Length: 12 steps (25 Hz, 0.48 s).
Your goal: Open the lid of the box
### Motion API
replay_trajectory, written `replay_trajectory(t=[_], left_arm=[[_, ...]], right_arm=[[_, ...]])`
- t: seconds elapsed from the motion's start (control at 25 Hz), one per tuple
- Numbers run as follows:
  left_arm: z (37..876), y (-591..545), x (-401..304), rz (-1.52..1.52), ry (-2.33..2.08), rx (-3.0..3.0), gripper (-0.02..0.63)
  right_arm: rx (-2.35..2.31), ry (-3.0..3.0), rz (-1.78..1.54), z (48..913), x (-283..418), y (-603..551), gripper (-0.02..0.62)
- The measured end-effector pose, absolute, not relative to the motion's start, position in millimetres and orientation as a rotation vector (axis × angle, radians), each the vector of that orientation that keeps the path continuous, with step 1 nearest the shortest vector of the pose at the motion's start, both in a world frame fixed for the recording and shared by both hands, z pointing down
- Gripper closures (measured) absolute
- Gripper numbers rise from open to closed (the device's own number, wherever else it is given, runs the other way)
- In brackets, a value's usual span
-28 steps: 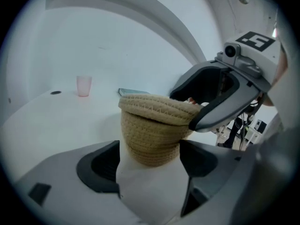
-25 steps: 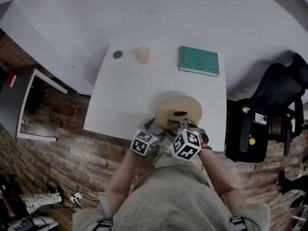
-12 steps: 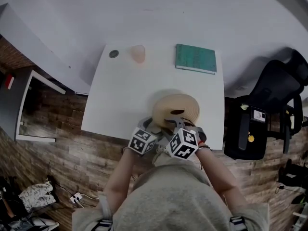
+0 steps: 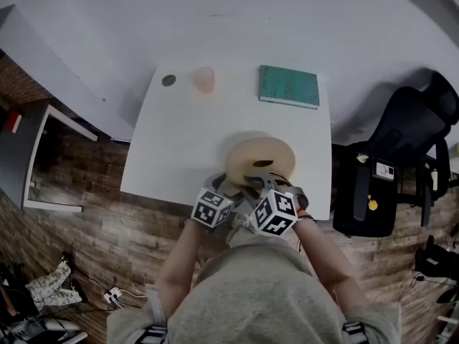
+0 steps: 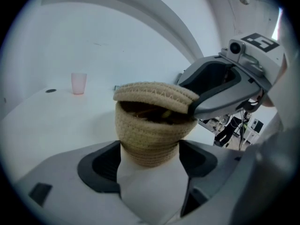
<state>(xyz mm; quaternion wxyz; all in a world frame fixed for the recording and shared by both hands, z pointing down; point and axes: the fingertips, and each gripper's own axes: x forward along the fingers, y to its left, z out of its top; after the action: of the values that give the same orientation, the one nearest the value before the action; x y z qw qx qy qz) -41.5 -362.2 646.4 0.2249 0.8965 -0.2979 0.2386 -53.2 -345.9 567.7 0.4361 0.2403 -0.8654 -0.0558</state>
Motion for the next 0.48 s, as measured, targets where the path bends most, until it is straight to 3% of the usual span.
replay_trajectory(t=[0.48], left_arm=[[641,-361,-51,0.657,-0.903,2.438,0.244]], right_arm=[[0.735,-2.212,-0.180,533,-43,-352,0.511]])
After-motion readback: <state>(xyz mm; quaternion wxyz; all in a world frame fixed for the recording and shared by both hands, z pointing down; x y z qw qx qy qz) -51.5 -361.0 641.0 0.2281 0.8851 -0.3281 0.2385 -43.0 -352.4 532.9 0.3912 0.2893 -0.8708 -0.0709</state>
